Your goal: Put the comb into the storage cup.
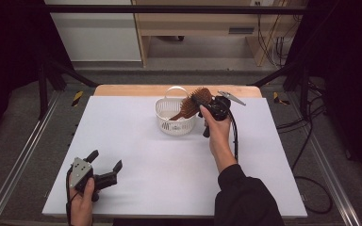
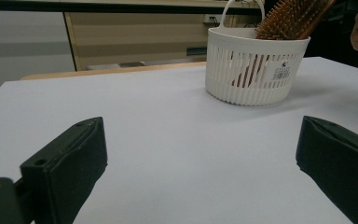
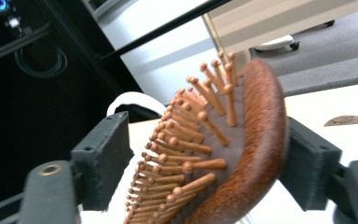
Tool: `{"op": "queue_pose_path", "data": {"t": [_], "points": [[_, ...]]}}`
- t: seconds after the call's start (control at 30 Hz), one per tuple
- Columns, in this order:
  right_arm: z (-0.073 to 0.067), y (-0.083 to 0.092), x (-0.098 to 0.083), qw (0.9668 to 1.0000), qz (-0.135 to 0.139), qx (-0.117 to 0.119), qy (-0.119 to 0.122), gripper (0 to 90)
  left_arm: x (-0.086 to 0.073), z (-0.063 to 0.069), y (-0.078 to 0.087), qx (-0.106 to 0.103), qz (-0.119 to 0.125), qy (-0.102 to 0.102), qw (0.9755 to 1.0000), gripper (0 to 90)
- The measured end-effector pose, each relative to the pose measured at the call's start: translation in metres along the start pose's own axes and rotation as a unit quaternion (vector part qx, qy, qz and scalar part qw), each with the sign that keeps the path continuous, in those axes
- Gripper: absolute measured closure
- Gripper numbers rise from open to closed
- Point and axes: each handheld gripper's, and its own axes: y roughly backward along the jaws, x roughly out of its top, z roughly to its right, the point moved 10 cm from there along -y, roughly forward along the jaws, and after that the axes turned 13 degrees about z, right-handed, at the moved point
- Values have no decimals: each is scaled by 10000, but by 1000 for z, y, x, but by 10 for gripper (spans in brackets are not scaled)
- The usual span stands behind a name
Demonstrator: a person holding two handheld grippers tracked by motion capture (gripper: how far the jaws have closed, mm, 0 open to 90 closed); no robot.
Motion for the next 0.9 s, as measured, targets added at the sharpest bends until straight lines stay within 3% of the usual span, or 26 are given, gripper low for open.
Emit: {"op": "queue_pose_path", "data": {"t": [0.1,0.73,0.9], "points": [[-1,-1,1,9997,-24,-70,227,172,-2,0,-1,-4,-12,45,10000,20],[-3,1,7,9965,-193,-259,766,125,-1,4,-2,-54,-17,-126,9999,20],[-7,5,11,9931,-162,-238,1140,121,0,2,-1,-26,-3,-108,9999,20]]}}
